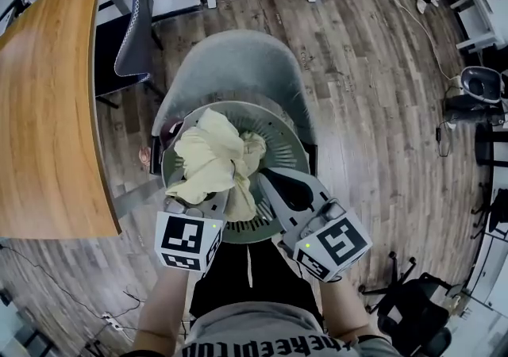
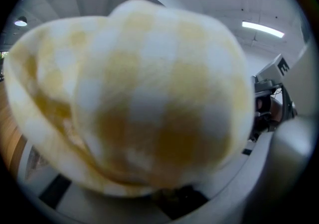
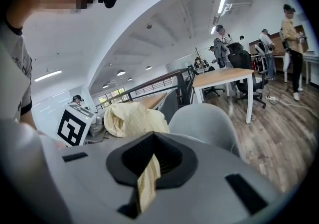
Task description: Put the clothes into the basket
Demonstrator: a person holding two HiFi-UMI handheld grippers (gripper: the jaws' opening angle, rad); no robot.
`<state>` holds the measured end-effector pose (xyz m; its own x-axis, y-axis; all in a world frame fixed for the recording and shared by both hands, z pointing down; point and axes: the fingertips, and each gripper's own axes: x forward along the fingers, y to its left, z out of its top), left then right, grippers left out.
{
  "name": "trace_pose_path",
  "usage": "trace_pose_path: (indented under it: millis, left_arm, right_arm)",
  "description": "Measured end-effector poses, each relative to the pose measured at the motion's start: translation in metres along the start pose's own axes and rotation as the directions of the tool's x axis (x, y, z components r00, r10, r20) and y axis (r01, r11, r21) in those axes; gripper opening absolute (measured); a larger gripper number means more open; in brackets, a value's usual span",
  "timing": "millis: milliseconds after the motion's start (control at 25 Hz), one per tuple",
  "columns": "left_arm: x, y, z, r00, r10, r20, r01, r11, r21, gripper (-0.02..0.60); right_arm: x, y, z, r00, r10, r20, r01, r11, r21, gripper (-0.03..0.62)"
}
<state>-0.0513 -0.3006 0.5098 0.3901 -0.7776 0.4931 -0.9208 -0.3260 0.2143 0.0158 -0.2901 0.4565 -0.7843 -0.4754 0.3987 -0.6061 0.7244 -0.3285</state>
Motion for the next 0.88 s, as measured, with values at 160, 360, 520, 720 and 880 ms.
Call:
trace_pose_path:
  millis: [160, 360, 520, 720, 880]
  left_arm:
    - [0.004, -0.005, -0.013, 0.999, -0.029, -0.04, 0.029, 1.0, 0.011, 0.177]
    - [0.008, -0.02, -0.026, 0.994, -0.078, -0.082, 0.08, 0.996, 0.026, 0.203]
    - [0.009, -0.031, -0.031, 0.987, -0.12, -0.107, 0.126, 0.99, 0.056, 0.25]
    - [0.009, -0.036, -0.042, 0.979, -0.133, -0.152, 0.143, 0.988, 0.062, 0.295]
    - [0.008, -0.035, -0.047, 0.98, -0.113, -0.165, 0.124, 0.991, 0.056, 0.31]
  right_arm:
    - [0.0, -0.001, -0.006, 1.0, -0.009, -0.008, 0.009, 1.0, 0.009, 0.009]
    - [-0.006, -0.002, -0.011, 1.0, -0.015, -0.012, 0.015, 1.0, 0.015, 0.009]
    - [-0.008, -0.003, -0.011, 1.0, -0.014, -0.012, 0.014, 1.0, 0.012, 0.009]
    - [-0.011, -0.001, -0.011, 1.0, -0.016, -0.01, 0.016, 1.0, 0.008, 0.01]
    - [-0.014, 0.0, -0.012, 1.0, -0.017, -0.007, 0.017, 1.0, 0.007, 0.009]
